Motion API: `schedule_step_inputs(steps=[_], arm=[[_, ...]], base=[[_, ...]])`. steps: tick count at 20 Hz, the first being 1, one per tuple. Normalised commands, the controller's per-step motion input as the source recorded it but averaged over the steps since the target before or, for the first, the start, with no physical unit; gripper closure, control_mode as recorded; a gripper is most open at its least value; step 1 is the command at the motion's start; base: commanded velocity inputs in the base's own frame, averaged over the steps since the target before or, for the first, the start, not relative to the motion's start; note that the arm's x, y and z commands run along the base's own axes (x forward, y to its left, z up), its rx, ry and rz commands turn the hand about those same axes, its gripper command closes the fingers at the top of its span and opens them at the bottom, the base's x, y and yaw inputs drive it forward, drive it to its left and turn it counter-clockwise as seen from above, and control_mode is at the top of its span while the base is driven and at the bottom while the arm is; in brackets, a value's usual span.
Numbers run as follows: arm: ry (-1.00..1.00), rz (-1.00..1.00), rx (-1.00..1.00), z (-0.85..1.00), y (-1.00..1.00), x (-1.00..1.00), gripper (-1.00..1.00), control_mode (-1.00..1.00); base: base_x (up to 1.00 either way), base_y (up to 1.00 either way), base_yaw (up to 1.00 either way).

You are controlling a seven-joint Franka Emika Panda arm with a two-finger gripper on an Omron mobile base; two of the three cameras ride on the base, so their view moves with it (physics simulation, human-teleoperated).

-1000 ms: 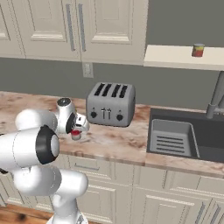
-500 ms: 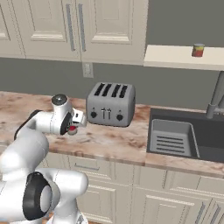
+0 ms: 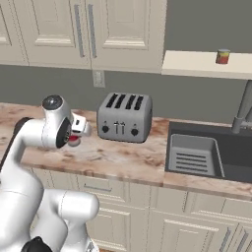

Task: Restock the canned food cabinet by taking the new fresh canned food from the counter and placing it in the cabinet. Then, take the old canned food from the cabinet and place it on the counter.

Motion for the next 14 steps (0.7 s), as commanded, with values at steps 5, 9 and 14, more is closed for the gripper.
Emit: schedule_step_inputs(steps=[5,9,14], arm=[[0.03,-0.02,-0.11,0.47,-0.03,-0.57,1.00,-1.00],[0.01,-0.02,-0.04,0.12,-0.20,-0.48,1.00,-1.00],[0.00,-0.01,-0.02,0.00,-0.18,-0.08,1.00,1.00]], base=[[0.00,0.00,0.00],[0.00,0.00,0.00],[0.00,-0.16,-0.03]])
